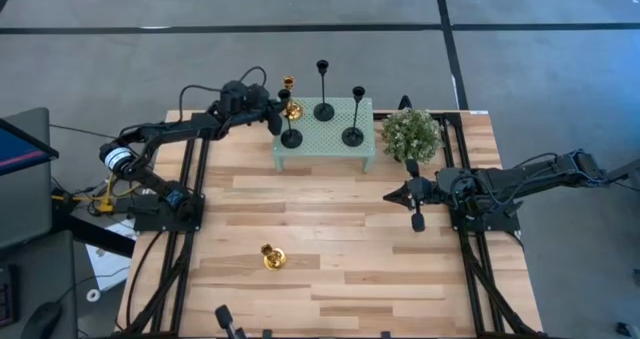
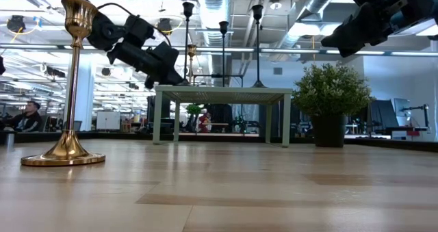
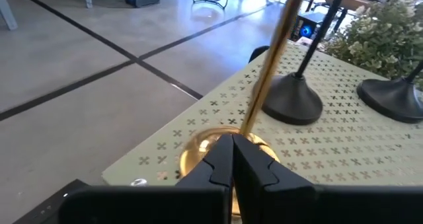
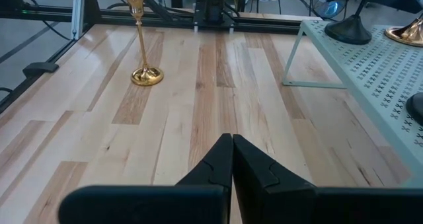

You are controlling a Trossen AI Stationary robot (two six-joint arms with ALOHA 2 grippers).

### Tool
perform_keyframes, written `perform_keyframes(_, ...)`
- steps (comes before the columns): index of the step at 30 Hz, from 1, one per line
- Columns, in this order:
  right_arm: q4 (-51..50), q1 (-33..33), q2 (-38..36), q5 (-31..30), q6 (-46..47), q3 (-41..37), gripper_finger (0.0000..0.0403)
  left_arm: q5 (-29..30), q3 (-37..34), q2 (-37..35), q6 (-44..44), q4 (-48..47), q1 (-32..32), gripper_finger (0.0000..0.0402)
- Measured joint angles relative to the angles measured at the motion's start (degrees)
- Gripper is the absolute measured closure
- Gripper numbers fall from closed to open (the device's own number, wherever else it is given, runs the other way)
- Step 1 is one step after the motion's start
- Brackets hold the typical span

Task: Pick & Place candle stick holders
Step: Put the top gold candle holder on the shelf

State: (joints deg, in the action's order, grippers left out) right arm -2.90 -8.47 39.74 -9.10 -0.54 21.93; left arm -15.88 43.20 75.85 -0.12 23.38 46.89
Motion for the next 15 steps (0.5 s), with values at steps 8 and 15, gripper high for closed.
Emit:
perform_keyframes(8,0.07,0.00,0.01,0.00,0.01,0.00,0.0403,-0.13,0.00,0.00,0.13,0.21,-0.61,0.0401)
perform_keyframes(15,0.13,0.00,0.01,0.00,0.01,0.00,0.0403,-1.07,0.02,2.06,-0.05,0.69,-0.72,0.0401)
